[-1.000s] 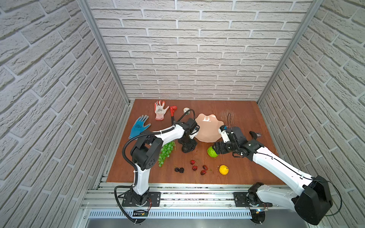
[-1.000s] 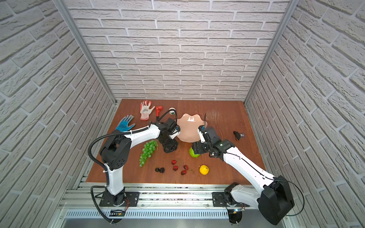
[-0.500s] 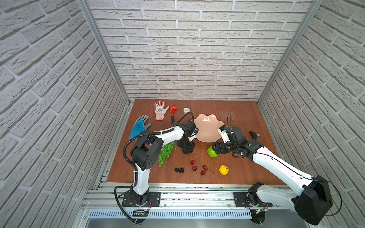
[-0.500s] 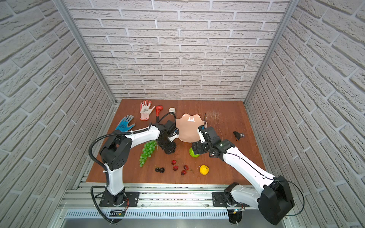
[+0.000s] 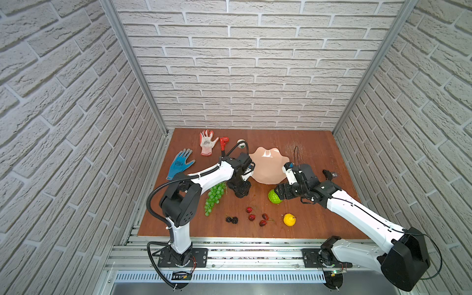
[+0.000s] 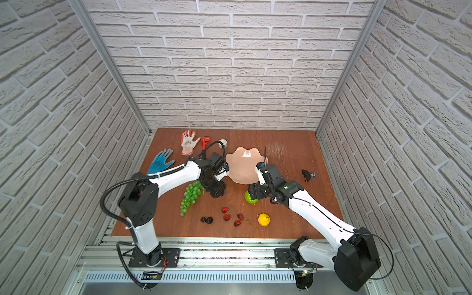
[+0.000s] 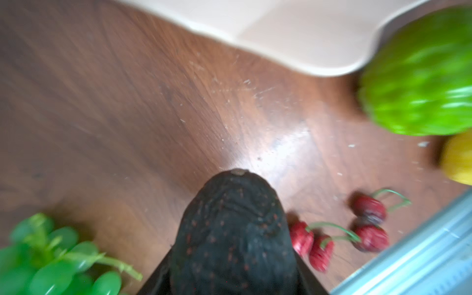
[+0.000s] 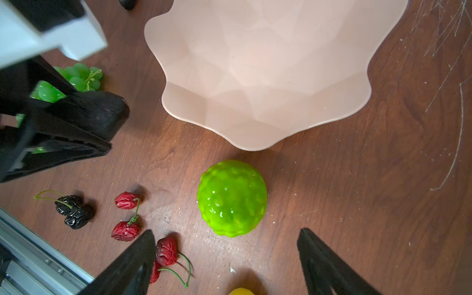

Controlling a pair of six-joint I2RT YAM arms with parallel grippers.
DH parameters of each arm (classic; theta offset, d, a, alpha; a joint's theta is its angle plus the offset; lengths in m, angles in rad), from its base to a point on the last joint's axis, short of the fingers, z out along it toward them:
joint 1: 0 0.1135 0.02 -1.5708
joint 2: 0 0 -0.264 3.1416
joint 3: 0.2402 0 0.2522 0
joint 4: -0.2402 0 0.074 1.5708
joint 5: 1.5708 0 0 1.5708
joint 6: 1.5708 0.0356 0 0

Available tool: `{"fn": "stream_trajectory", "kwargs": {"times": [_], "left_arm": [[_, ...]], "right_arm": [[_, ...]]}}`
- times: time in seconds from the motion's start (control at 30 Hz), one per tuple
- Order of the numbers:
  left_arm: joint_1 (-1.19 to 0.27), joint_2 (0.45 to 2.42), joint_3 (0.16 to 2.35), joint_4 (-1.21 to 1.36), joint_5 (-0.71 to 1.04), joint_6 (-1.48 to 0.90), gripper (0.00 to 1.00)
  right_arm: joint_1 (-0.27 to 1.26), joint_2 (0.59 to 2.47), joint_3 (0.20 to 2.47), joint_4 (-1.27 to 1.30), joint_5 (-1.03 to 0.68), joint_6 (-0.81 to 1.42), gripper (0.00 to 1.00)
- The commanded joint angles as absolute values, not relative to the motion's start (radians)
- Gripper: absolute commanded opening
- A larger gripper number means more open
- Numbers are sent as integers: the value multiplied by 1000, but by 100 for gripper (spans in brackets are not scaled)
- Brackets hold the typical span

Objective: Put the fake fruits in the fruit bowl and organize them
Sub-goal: 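Close the left gripper on the avocado and lift it, then carry the avocado over the pink bowl and release it inside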

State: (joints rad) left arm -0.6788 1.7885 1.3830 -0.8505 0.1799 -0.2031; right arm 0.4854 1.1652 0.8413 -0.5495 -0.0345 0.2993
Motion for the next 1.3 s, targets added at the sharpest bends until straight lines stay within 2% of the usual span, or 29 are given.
{"fn": "stream_trajectory", "kwargs": {"times": [0.0, 0.17, 0.3, 0.57, 1.07, 1.27], "left_arm": [[-663, 1753, 1512, -912, 207, -176, 32], [-665, 1893, 1769, -971, 194, -109, 32], [-672, 2046, 2000, -1022, 113, -68, 31], [-683, 2329, 2338, -1044, 68, 8, 31], [-710, 2518, 2406, -925, -60, 72, 32], [-710, 2553, 2419, -901, -69, 72, 37]], "right_arm": [[492, 1154, 851, -513, -19, 293, 88], [492, 1155, 852, -516, -27, 294, 89], [491, 1124, 845, -526, -9, 287, 92], [488, 1123, 849, -584, 31, 285, 94], [488, 1167, 851, -594, -23, 281, 93], [487, 1178, 856, -594, -19, 270, 92]]}}
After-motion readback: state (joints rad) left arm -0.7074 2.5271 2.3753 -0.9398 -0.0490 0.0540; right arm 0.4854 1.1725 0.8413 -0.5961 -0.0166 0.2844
